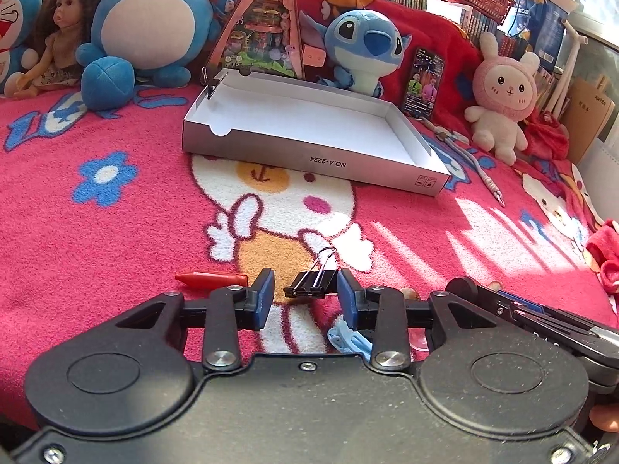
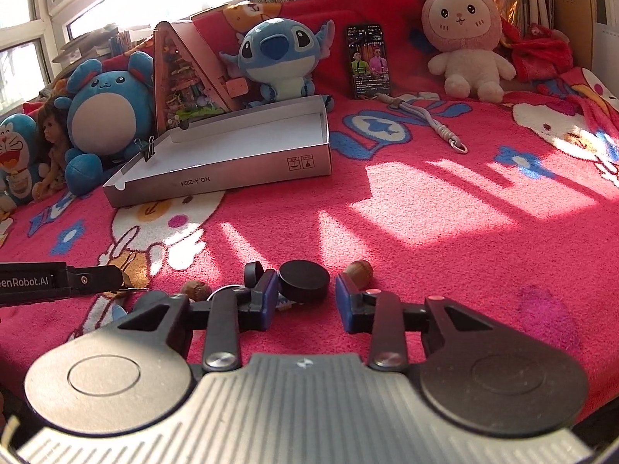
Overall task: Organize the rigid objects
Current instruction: 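Lower the left tool onto the black binder clip and close it, then lift the binder clip with the left tool while the right tool grasps a black round cap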
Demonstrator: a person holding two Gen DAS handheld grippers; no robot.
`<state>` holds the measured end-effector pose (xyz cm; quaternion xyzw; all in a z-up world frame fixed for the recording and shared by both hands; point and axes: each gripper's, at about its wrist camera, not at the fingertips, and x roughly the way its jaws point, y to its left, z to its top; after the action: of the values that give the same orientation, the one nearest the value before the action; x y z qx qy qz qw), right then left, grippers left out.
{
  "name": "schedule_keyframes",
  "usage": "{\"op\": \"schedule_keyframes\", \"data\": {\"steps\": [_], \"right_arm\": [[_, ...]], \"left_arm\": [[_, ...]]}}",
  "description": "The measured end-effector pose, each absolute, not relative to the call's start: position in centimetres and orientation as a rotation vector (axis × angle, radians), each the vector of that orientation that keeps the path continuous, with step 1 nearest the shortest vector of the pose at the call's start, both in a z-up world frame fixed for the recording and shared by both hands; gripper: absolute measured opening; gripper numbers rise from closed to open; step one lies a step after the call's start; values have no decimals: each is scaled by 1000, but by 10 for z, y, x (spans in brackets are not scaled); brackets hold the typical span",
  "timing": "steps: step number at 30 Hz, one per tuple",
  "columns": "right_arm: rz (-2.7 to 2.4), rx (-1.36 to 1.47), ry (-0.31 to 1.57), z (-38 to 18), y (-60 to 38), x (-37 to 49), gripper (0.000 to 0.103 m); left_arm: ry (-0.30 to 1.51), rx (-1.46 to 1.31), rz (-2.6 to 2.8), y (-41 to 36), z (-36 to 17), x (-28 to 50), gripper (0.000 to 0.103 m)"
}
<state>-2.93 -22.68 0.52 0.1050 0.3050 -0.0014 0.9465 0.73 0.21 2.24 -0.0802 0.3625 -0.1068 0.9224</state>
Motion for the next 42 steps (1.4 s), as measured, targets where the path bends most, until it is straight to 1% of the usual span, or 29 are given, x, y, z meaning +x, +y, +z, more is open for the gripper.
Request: {"op": "schedule_keyframes", "data": {"steps": [2, 6, 11, 15, 17, 18, 42], "right_arm": [[-2, 212, 621, 5, -226, -28, 39], [-1, 203, 618, 4, -225, -24, 39], [6, 201, 617, 3, -225, -21, 40], [10, 201, 615, 2, -226, -21, 41], [10, 200, 614, 2, -226, -21, 46], [8, 200, 613, 1, -227, -21, 46], [-39, 196, 613, -3, -231, -22, 47]], "left_arm": [[727, -138, -216, 0, 22, 8, 42], [716, -105, -237, -5, 19, 8, 45], [763, -119, -259, -5, 8, 14, 45], [758, -133, -267, -2, 6, 14, 45], [758, -129, -273, 0, 7, 14, 45], [759, -124, -272, 1, 7, 13, 45], [760, -3, -87, 43, 11, -12, 45]]}}
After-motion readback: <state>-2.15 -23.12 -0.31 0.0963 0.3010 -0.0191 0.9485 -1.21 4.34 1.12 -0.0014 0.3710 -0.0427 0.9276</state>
